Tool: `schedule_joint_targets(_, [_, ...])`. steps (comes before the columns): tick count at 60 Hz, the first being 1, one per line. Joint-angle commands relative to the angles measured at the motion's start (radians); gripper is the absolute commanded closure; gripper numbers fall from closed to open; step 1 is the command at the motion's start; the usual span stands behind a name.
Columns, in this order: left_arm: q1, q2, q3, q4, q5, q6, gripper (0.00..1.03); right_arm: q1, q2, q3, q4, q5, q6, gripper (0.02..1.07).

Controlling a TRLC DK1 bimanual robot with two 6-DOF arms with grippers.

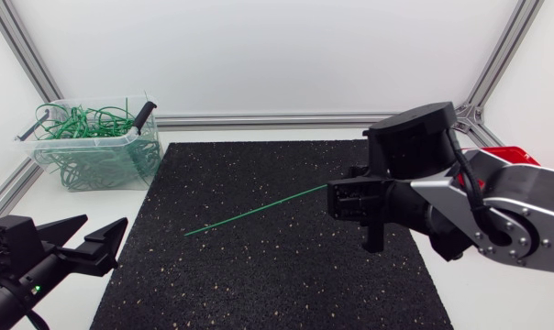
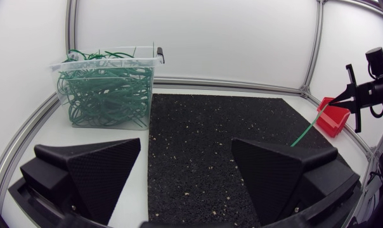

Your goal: Take a green cable tie from the red box, thread the tail through the head to close it, then place it in the transparent bin on the left.

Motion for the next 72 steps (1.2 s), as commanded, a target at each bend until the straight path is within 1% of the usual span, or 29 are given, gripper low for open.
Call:
schedule_joint_targets(1, [0.066,0.081,0.099,-0.024,0.100,-0.030,0.03,0.054,-0.031,-0.055,0.069,0.038,-0.077,1.01])
schedule_joint_targets(4, [0.072,0.131,0.136,-0.048,0.146,-0.030,0.03,0.085,-0.036,-0.072,0.108,0.061,-0.095,1.01])
schedule_joint_targets(11, [0.057,0.229,0.205,-0.071,0.206,-0.030,0.03,0.164,-0.040,-0.094,0.152,0.107,-0.105,1.01])
schedule_joint_targets(18, [0.037,0.330,0.265,-0.076,0.258,-0.030,0.03,0.243,-0.037,-0.118,0.230,0.156,-0.131,1.01])
schedule_joint_targets(25, [-0.009,0.434,0.317,-0.062,0.321,-0.039,0.03,0.298,-0.037,-0.121,0.287,0.186,-0.148,1.01])
schedule_joint_targets(32, [-0.063,0.509,0.362,-0.061,0.393,-0.062,0.03,0.316,-0.033,-0.114,0.325,0.190,-0.152,1.01])
schedule_joint_targets(35, [-0.092,0.531,0.372,-0.061,0.430,-0.070,0.03,0.321,-0.027,-0.115,0.353,0.190,-0.163,1.01])
schedule_joint_targets(41, [-0.160,0.582,0.405,-0.067,0.456,-0.078,0.03,0.326,-0.017,-0.114,0.399,0.189,-0.180,1.01])
schedule_joint_targets(44, [-0.200,0.617,0.429,-0.073,0.488,-0.092,0.03,0.327,-0.010,-0.112,0.421,0.187,-0.181,1.01])
schedule_joint_targets(46, [-0.206,0.634,0.444,-0.079,0.508,-0.092,0.03,0.327,-0.005,-0.110,0.434,0.184,-0.181,1.01])
schedule_joint_targets(50, [-0.207,0.674,0.484,-0.102,0.588,-0.093,0.03,0.329,0.009,-0.109,0.454,0.179,-0.181,1.01])
schedule_joint_targets(53, [-0.218,0.695,0.504,-0.110,0.615,-0.093,0.03,0.333,0.018,-0.107,0.468,0.178,-0.181,1.01])
schedule_joint_targets(56, [-0.249,0.715,0.521,-0.119,0.634,-0.095,0.03,0.336,0.027,-0.106,0.479,0.175,-0.181,1.01])
schedule_joint_targets(59, [-0.258,0.723,0.527,-0.119,0.641,-0.093,0.03,0.339,0.030,-0.104,0.488,0.172,-0.181,1.01])
schedule_joint_targets(62, [-0.295,0.741,0.541,-0.124,0.667,-0.093,0.03,0.339,0.038,-0.101,0.506,0.169,-0.191,1.01])
schedule_joint_targets(70, [-0.361,0.769,0.586,-0.136,0.673,-0.093,0.03,0.341,0.053,-0.095,0.546,0.155,-0.195,1.01])
schedule_joint_targets(72, [-0.365,0.776,0.593,-0.141,0.675,-0.093,0.03,0.341,0.056,-0.094,0.554,0.152,-0.195,1.01])
